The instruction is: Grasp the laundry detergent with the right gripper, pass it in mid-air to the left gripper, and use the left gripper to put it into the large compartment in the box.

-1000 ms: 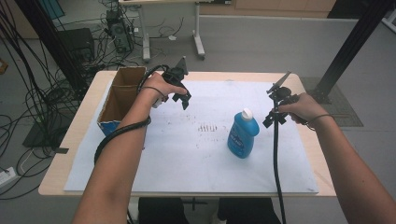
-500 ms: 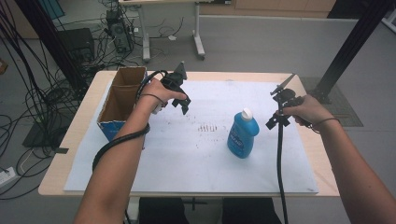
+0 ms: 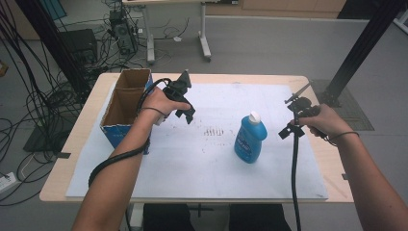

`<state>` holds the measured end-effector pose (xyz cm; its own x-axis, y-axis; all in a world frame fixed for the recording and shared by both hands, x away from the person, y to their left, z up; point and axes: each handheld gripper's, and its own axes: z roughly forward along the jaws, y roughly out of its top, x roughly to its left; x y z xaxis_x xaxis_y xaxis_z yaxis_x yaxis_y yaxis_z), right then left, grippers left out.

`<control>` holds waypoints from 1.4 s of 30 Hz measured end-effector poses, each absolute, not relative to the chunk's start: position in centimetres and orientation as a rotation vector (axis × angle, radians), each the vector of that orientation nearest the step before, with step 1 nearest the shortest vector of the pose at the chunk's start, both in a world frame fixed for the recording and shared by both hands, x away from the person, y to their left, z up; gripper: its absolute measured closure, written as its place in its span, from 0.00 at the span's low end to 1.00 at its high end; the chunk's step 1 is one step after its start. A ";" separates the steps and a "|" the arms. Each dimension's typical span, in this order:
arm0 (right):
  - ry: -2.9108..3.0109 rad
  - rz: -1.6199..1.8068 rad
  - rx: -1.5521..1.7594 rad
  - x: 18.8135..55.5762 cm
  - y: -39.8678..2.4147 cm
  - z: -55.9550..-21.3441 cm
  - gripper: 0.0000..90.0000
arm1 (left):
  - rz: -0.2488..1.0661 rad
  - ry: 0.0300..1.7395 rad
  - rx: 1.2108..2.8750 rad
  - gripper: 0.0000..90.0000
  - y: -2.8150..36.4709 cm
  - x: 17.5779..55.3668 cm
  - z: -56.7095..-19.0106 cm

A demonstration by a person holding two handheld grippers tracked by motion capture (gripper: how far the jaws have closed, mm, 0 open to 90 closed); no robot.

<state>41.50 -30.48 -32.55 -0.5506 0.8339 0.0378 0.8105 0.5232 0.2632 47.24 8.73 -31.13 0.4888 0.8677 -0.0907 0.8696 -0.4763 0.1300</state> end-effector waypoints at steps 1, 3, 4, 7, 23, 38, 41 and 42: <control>2.659 0.390 1.438 41.3 -30.5 -32.6 0.09 | -0.013 1.508 2.575 0.14 8.7 47.1 -31.1; 2.658 0.398 1.429 41.0 -30.6 -32.6 0.09 | -0.006 1.498 2.580 0.14 8.7 46.8 -31.2; 2.656 0.400 1.429 40.8 -30.6 -32.6 0.08 | -0.006 1.495 2.579 0.14 8.7 46.7 -31.2; 2.650 0.407 1.419 40.2 -30.7 -32.7 0.07 | 0.000 1.480 2.587 0.14 8.7 46.2 -31.3; 2.642 0.437 1.413 37.8 -31.2 -34.1 0.07 | 0.031 1.461 2.553 0.14 9.2 45.3 -31.4; 2.651 0.456 1.399 35.9 -31.6 -34.9 0.06 | 0.029 1.471 2.527 0.13 9.6 43.8 -32.1; 2.648 0.467 1.398 35.5 -31.6 -34.9 0.06 | 0.032 1.475 2.527 0.13 9.7 43.5 -32.3; 2.649 0.475 1.394 35.3 -31.5 -34.9 0.06 | 0.031 1.477 2.519 0.13 9.7 43.4 -32.4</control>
